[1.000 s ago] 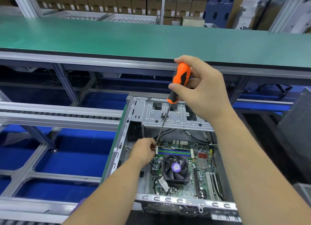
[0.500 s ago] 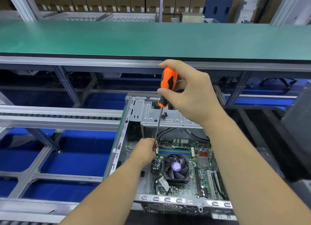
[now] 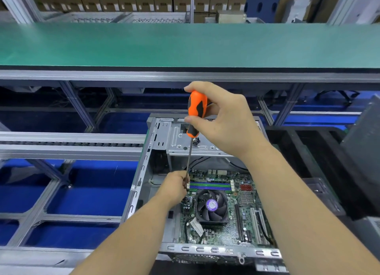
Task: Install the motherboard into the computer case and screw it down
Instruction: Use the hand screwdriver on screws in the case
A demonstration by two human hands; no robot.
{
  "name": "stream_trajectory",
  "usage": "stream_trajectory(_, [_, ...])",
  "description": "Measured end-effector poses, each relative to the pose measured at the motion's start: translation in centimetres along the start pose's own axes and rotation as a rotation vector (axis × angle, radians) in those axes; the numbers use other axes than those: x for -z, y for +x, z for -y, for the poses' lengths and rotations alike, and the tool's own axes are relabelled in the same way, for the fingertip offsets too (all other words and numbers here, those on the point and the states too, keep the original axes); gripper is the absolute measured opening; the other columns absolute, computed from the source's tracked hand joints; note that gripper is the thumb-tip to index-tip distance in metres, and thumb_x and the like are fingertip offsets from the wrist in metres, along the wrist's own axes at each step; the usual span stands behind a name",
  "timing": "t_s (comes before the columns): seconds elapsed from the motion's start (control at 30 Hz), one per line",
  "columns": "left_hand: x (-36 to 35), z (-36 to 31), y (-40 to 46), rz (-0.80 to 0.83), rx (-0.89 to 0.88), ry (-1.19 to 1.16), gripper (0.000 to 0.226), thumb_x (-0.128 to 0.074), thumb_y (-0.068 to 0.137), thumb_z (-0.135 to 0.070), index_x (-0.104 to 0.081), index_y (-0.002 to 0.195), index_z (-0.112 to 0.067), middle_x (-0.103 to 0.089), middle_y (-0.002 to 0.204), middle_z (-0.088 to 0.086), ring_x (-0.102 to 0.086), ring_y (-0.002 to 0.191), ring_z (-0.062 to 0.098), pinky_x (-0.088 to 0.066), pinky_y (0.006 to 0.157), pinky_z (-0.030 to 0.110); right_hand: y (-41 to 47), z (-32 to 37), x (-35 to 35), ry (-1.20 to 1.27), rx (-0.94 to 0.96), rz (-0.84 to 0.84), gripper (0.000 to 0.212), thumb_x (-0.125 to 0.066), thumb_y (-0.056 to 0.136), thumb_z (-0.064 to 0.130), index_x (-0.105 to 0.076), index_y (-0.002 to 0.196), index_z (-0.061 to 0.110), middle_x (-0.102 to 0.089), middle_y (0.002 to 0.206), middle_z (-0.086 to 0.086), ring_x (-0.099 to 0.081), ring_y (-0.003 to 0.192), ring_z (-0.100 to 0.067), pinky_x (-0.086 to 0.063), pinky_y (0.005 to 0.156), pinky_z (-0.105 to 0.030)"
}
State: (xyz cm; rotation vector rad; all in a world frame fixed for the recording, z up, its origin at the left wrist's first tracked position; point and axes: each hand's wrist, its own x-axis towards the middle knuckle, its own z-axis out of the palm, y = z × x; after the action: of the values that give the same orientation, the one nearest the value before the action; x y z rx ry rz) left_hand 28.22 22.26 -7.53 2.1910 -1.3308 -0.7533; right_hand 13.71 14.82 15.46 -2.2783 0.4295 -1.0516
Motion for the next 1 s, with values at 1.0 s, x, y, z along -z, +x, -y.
stream_trajectory(1.0, [-0.3, 0.3, 0.0, -0.014, 0.07, -0.032, 0.037, -0.05, 0.074, 0.019, -0.055, 0.085, -0.015, -0.056, 0.073, 0.006, -0.05, 0.072, 0.021, -0.054, 0.071, 0.04, 0.7, 0.2, -1.2, -0.036, -0.015, 0.065, 0.05, -0.08, 0.086, 0.018, -0.06, 0.132, 0.02, -0.058, 0.099, 0.008, -0.066, 0.085, -0.03, -0.059, 0.085, -0.044])
